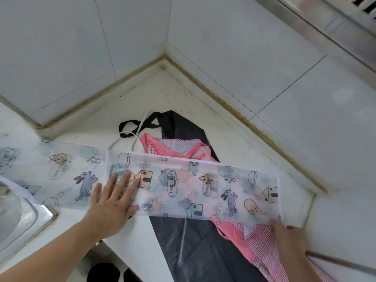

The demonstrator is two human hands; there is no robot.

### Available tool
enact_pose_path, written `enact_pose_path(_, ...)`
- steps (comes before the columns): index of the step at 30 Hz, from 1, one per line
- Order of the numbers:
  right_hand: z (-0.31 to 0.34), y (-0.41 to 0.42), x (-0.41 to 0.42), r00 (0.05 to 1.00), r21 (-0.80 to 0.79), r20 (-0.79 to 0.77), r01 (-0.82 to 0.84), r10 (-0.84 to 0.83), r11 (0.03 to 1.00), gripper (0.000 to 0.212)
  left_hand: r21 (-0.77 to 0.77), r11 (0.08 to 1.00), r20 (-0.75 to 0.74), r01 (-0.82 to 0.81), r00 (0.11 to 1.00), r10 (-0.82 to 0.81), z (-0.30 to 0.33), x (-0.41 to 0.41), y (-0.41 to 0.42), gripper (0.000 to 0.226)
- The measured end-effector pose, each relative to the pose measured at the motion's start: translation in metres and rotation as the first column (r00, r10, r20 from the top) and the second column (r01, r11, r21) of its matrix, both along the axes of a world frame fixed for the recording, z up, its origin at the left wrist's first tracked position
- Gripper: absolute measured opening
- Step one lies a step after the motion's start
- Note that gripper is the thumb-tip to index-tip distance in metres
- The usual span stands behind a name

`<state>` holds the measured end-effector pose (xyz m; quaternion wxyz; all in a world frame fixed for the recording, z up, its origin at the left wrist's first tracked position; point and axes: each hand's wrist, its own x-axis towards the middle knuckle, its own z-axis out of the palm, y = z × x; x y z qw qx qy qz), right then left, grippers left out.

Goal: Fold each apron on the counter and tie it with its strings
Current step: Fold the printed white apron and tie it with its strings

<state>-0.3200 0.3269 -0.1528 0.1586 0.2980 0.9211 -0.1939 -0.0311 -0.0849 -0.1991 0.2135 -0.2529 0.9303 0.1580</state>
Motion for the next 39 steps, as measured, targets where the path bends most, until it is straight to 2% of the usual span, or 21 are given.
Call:
enact_pose_path(2,0.004,0.000,-0.003,0.995,-0.173,-0.074,0.058,-0.072,0.983,0.038,0.006,1.000,0.019,0.007,1.000,-0.007,0.001,0.000,0.001,0.079)
enact_pose_path(3,0.004,0.001,-0.006,0.987,-0.255,-0.091,0.109,-0.136,0.961,0.032,0.016,1.000,0.025,0.001,1.000,-0.001,0.002,0.000,0.001,0.079)
enact_pose_path(6,0.009,-0.007,-0.011,0.927,-0.521,0.079,0.352,-0.367,0.777,0.026,0.024,1.000,0.030,-0.008,1.000,0.007,0.002,-0.001,0.002,0.081)
enact_pose_path(8,0.017,-0.019,-0.008,0.892,-0.586,0.172,0.433,-0.417,0.685,0.023,0.016,1.000,0.020,-0.014,1.000,0.013,0.004,-0.002,0.002,0.081)
enact_pose_path(10,0.021,-0.025,-0.007,0.884,-0.633,0.193,0.444,-0.426,0.634,0.018,0.007,1.000,0.030,-0.002,1.000,0.002,0.004,-0.002,0.002,0.082)
enact_pose_path(12,0.021,-0.025,-0.006,0.864,-0.697,0.197,0.456,-0.464,0.553,0.024,0.010,1.000,0.008,-0.014,1.000,0.014,0.003,-0.001,0.002,0.082)
enact_pose_path(16,0.028,-0.027,0.003,0.760,-0.851,0.081,0.390,-0.644,0.353,0.038,0.014,1.000,0.008,-0.023,1.000,0.023,0.000,0.001,0.003,0.080)
enact_pose_path(18,0.033,-0.039,0.019,0.758,-0.918,0.139,0.340,-0.637,0.205,0.048,0.014,0.999,-0.002,-0.032,0.999,0.032,0.001,0.001,0.003,0.080)
enact_pose_path(20,0.035,-0.056,0.037,0.806,-0.927,0.249,0.359,-0.537,0.108,0.038,0.016,0.999,0.004,-0.029,1.000,0.029,0.003,-0.001,0.004,0.082)
enact_pose_path(22,0.034,-0.079,0.052,0.866,-0.912,0.313,0.389,-0.389,0.133,0.032,0.026,0.999,0.035,-0.024,0.999,0.023,0.010,-0.004,0.003,0.081)
enact_pose_path(24,0.034,-0.107,0.063,0.923,-0.895,0.285,0.353,-0.258,0.274,0.030,0.047,0.998,0.036,-0.043,0.998,0.042,0.018,-0.009,0.004,0.079)
enact_pose_path(26,0.032,-0.129,0.068,0.965,-0.882,0.162,0.235,-0.204,0.409,0.035,0.076,0.993,-0.043,-0.090,0.995,0.093,0.026,-0.013,0.003,0.077)
enact_pose_path(29,0.044,-0.154,0.080,0.988,-0.814,-0.102,-0.017,-0.114,0.581,0.055,0.046,0.992,-0.148,-0.121,0.981,0.127,0.039,-0.017,-0.005,0.068)
enact_pose_path(32,0.069,-0.176,0.093,0.956,-0.657,-0.291,-0.219,0.026,0.722,0.045,0.065,0.993,-0.217,-0.102,0.969,0.114,0.049,-0.022,-0.008,0.052)
enact_pose_path(34,0.089,-0.191,0.101,0.929,-0.629,-0.369,-0.282,0.042,0.724,0.034,0.207,0.971,-0.308,-0.123,0.933,0.184,0.054,-0.025,-0.006,0.042)
enact_pose_path(35,0.095,-0.199,0.106,0.904,-0.619,-0.421,-0.350,0.080,0.703,0.033,0.330,0.929,-0.338,-0.164,0.899,0.279,0.060,-0.025,-0.007,0.036)
enact_pose_path(36,0.101,-0.206,0.111,0.867,-0.591,-0.482,-0.430,0.129,0.682,0.037,0.480,0.849,-0.313,-0.221,0.861,0.402,0.068,-0.028,-0.006,0.030)
enact_pose_path(38,0.110,-0.225,0.124,0.728,-0.454,-0.637,-0.620,0.253,0.640,0.031,0.771,0.554,-0.143,-0.313,0.763,0.630,0.096,-0.031,-0.005,0.018)
enact_pose_path(39,0.111,-0.235,0.133,0.613,-0.318,-0.714,-0.713,0.337,0.625,0.025,0.861,0.398,-0.063,-0.317,0.710,0.701,0.110,-0.031,-0.006,0.016)
